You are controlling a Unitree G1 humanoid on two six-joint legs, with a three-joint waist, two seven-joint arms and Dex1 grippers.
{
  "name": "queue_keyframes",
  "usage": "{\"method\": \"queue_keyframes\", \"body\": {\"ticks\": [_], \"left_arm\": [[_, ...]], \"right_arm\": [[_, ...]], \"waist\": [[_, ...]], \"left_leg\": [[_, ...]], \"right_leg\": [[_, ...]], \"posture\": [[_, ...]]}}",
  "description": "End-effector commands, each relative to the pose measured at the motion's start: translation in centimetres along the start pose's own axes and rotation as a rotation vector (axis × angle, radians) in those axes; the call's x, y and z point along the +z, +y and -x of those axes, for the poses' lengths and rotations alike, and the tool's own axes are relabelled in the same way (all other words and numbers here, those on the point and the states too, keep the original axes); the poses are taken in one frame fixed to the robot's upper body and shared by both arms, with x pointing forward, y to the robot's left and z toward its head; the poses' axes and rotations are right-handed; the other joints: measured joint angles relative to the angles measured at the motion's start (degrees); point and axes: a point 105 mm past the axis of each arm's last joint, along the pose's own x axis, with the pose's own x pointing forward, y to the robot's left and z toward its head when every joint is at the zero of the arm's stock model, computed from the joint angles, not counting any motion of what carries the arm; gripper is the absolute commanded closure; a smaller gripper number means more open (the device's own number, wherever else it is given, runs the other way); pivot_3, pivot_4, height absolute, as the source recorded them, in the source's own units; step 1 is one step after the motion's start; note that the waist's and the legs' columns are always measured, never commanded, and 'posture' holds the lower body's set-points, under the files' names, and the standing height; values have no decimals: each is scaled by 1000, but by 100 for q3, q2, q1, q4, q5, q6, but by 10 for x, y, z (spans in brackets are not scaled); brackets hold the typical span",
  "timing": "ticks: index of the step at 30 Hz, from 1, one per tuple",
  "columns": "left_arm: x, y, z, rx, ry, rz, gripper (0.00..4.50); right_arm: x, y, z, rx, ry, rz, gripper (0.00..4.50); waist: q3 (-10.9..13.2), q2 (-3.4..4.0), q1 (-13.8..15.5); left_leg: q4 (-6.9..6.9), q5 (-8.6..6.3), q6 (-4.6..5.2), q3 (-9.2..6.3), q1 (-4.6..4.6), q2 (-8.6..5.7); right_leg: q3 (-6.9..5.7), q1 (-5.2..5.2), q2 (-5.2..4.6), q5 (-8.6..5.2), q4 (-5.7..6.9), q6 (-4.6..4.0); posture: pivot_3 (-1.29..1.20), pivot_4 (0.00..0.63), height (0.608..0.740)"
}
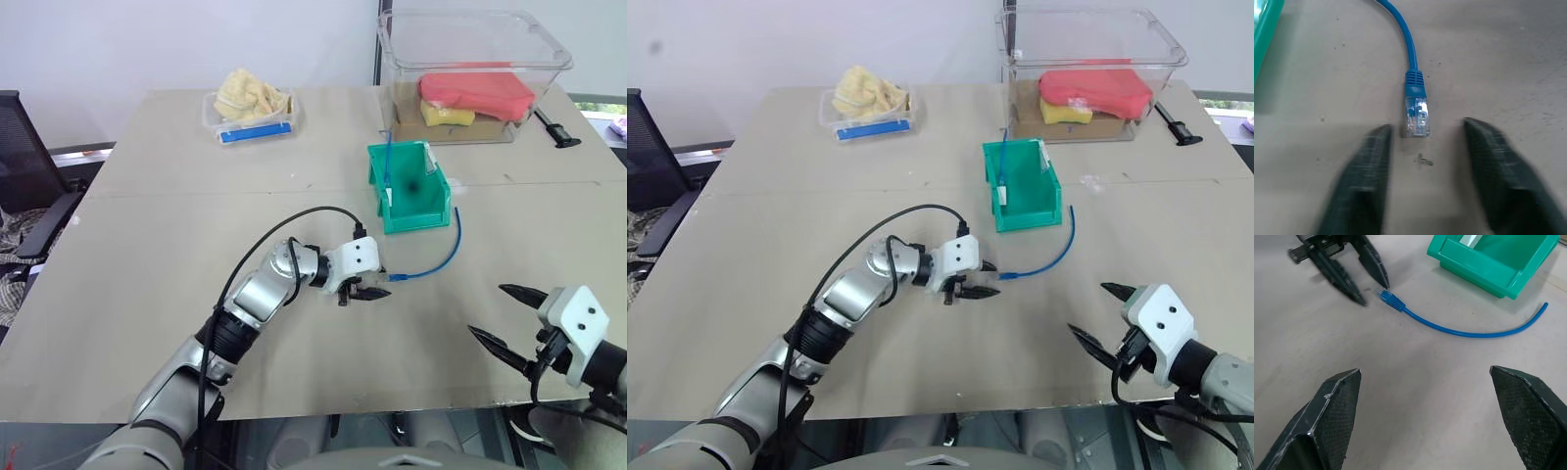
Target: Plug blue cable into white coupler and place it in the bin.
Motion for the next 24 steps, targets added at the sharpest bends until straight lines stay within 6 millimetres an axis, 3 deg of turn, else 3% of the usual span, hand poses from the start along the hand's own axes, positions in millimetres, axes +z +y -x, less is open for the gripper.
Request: {"method": "queue_keyframes", "body": {"ticks": [1, 2, 5, 7, 13, 16, 20, 24], "left_arm": [[4, -3, -3, -32, -5, -42, 4116], [3, -3, -3, -35, -2, -45, 4384], [2, -2, -2, -35, -5, -51, 4384], [12, -1, 2, -43, -81, -19, 4384], [62, -13, 47, -277, -420, 377, 4384], [69, -15, 63, -333, -454, 497, 4384], [79, -21, 81, -408, -493, 626, 4384], [84, -27, 88, -437, -498, 673, 4384]], "right_arm": [[9, 6, 0, -17, -28, 34, 353], [8, 8, 0, -16, -21, 35, 353], [5, 11, -1, -17, -16, 21, 353], [4, 12, -4, -34, -28, -27, 353], [34, 29, -25, 26, -321, -492, 353], [42, 30, -32, 53, -374, -575, 353], [67, 35, -38, 157, -517, -716, 353], [81, 40, -40, 245, -568, -787, 353]], "waist": [[0, 0, -1], [0, -1, -1], [-1, 1, -2], [-1, 1, -4], [-2, 7, -55], [-5, 13, -91], [-5, 13, -104], [-5, 13, -134]], "left_leg": [[1, 0, 0, 1, -1, 0], [2, 0, 1, 3, 0, -1], [3, -1, 1, 1, 3, -2], [3, -1, 1, 1, 3, -2], [4, -1, 2, -5, 0, 8], [3, -2, 4, -4, 3, 9], [4, -1, 3, -7, 4, 3], [3, -1, 2, -9, 4, 4]], "right_leg": [[1, 0, 0, 0, 0, 0], [3, 1, -1, 0, 0, 1], [2, 4, -1, 0, 0, 2], [1, 4, -1, 0, 0, 2], [0, 0, 3, 1, 2, 1], [1, 0, 5, 0, 3, 0], [-1, 2, 4, 1, 3, 1], [0, 0, 4, 1, 3, 0]], "posture": [[0, 150, 740], [0, 150, 740], [0, 150, 740], [0, 150, 740], [0, 150, 740], [0, 150, 740], [0, 150, 740], [0, 150, 740]]}}
